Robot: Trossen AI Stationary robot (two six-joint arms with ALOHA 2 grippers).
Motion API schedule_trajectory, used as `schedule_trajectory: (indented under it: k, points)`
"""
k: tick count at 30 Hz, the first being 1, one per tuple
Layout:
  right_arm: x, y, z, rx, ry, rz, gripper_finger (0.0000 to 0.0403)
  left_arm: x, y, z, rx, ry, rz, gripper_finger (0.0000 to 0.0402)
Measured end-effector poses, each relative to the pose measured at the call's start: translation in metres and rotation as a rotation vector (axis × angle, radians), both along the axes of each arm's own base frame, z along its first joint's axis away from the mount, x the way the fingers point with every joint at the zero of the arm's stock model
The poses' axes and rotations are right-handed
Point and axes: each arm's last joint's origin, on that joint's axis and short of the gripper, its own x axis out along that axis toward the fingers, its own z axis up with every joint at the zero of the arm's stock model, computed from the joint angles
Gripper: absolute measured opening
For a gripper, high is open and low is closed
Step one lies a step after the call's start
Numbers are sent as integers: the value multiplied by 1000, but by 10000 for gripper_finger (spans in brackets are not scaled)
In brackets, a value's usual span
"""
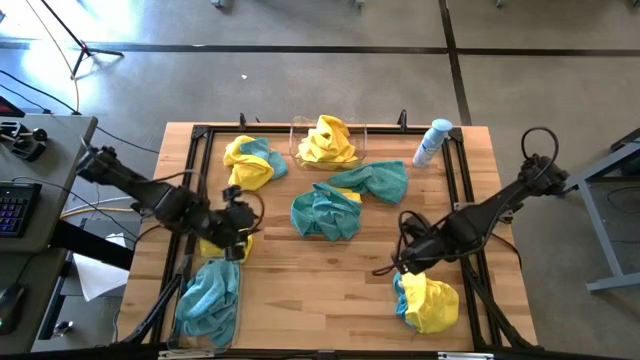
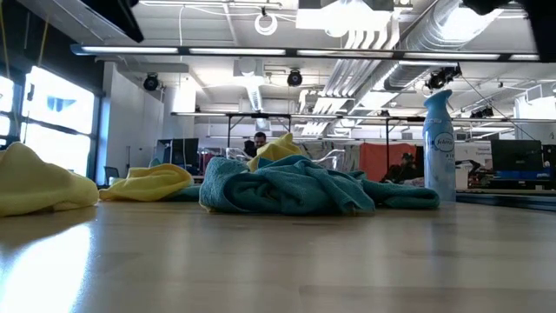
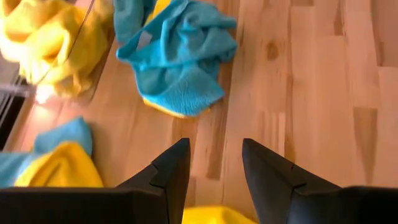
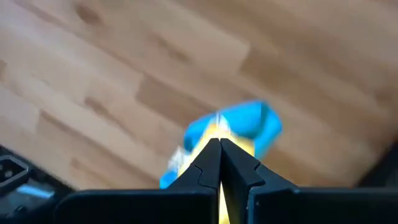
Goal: Sort microfiber towel by color & place in baskets
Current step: Put the yellow microfiber towel into the top transparent bin
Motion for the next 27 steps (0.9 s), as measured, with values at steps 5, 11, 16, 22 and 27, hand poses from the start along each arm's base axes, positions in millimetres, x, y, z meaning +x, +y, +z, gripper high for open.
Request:
schedule_trajectory:
  k: [5,11,16,22,27]
  points:
    - [-3,19,-11,87,121,-87,0,14,14,4,-22,-13,-80,136]
    - [-11,40,-25,86,200,-188,19,22,26,6,-46,-27,-156,136]
    - [-18,53,-31,73,223,-265,68,25,34,7,-66,-23,-187,136]
    - [-18,66,-45,16,225,-301,120,27,39,7,-60,-28,-172,136]
    - [-9,74,-57,2,191,-304,135,27,39,7,-61,-28,-169,136]
